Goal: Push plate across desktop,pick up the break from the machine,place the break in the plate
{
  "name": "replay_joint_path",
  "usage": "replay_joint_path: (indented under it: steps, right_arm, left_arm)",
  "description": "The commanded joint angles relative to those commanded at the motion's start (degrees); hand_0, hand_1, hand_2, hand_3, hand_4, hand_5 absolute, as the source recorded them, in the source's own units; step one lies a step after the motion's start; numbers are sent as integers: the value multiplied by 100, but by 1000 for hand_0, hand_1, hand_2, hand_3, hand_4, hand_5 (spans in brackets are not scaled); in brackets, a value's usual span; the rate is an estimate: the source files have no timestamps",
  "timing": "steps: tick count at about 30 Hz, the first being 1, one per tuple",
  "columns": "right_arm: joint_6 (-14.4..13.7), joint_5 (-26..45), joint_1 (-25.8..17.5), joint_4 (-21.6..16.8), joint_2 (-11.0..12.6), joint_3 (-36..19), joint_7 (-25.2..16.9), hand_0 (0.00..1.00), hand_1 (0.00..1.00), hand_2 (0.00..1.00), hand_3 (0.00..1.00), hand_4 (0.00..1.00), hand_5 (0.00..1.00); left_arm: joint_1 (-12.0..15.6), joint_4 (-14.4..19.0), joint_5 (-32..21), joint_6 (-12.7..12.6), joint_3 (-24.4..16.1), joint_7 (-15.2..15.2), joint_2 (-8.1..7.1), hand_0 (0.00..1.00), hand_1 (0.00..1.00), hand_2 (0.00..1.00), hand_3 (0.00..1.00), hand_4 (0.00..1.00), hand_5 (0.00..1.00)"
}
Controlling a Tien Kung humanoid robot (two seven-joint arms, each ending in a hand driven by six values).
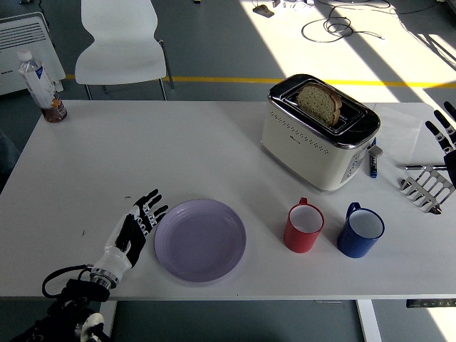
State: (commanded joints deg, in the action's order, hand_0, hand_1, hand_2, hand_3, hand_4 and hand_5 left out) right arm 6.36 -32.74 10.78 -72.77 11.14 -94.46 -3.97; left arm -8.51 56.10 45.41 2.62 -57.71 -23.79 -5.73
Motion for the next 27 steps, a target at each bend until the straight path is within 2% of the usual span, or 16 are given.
replay_joint_path:
  steps: [13, 19, 22, 25, 26, 27]
  right_arm:
    - [-6, -2, 29, -17, -9, -19, 5, 836, 808, 824, 796, 583, 774]
    - [-24, -41, 48, -59, 24, 25, 21, 837, 808, 824, 796, 582, 774]
    - [-115, -238, 104, -140, 104, 99, 42, 837, 808, 823, 796, 582, 773]
    - [-378, -652, 294, -336, 353, 321, 16, 837, 808, 823, 796, 582, 773]
    - [-438, -743, 356, -353, 415, 372, 13, 837, 807, 818, 794, 596, 690]
    - [-567, -904, 494, -366, 550, 488, 7, 837, 807, 818, 794, 596, 690]
  left_arm:
    - [-142, -137, -221, 199, 94, 98, 5, 837, 873, 940, 931, 520, 998]
    - [-154, -111, -163, 166, 62, 101, 10, 834, 868, 936, 932, 520, 998]
    - [-81, -23, -8, -19, -170, 57, 63, 821, 860, 924, 920, 523, 998]
    - [42, 158, 294, -228, -673, 67, 149, 821, 860, 924, 920, 523, 998]
    - [62, 201, 350, -249, -775, 88, 150, 816, 850, 912, 901, 529, 998]
    - [98, 278, 465, -275, -939, 132, 150, 816, 850, 912, 901, 529, 998]
